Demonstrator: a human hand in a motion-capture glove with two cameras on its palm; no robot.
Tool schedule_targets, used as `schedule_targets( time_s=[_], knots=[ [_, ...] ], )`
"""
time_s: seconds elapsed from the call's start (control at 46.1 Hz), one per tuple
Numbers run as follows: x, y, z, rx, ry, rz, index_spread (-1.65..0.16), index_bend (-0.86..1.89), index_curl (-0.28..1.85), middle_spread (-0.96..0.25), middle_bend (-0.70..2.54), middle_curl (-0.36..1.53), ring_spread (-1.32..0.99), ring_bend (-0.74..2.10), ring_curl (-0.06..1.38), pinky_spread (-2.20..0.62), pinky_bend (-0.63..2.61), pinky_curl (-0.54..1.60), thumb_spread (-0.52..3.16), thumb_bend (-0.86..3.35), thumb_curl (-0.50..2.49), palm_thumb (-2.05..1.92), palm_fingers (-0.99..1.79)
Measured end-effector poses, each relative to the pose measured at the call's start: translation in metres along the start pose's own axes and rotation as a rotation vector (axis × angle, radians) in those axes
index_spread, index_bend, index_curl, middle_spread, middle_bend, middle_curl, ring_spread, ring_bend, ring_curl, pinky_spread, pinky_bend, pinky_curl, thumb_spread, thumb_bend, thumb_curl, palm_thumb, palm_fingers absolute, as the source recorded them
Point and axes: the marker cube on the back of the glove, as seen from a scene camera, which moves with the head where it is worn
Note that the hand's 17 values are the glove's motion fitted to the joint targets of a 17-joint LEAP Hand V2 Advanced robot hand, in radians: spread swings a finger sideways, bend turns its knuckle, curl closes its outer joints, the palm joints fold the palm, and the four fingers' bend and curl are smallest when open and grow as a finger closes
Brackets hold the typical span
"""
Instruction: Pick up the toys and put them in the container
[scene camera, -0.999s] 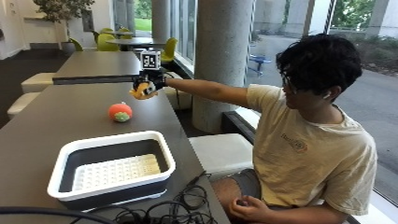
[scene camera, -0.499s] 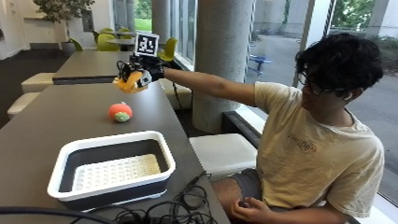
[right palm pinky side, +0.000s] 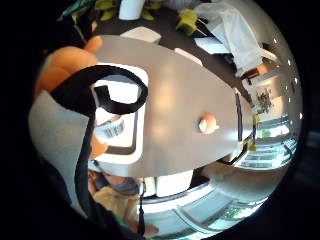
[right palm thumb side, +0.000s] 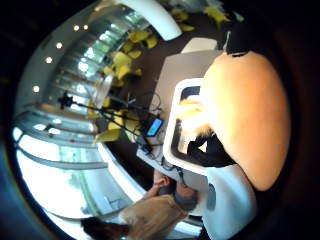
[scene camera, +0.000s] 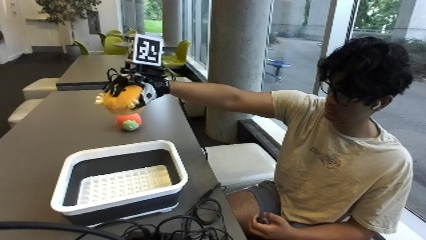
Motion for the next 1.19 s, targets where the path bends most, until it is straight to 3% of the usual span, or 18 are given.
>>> schedule_targets(
  time_s=[0.304,0.738,1.194],
  knots=[
    [-0.040,-0.016,0.013,0.023,-0.007,-0.036,-0.36,0.17,0.64,-0.15,0.17,0.49,-0.22,0.55,0.47,-0.20,1.24,0.41,1.33,0.00,0.68,0.52,0.23],
    [-0.031,-0.015,0.041,-0.120,0.025,-0.002,-0.35,0.16,0.56,-0.06,0.18,0.45,-0.07,0.38,0.42,-0.06,1.28,0.39,1.36,-0.02,0.55,0.46,-0.03],
    [-0.021,-0.008,0.039,-0.096,0.012,-0.021,-0.35,0.20,0.52,-0.04,0.18,0.42,-0.04,0.31,0.40,0.01,1.17,0.34,1.34,-0.02,0.45,0.36,0.01]
  ],
)
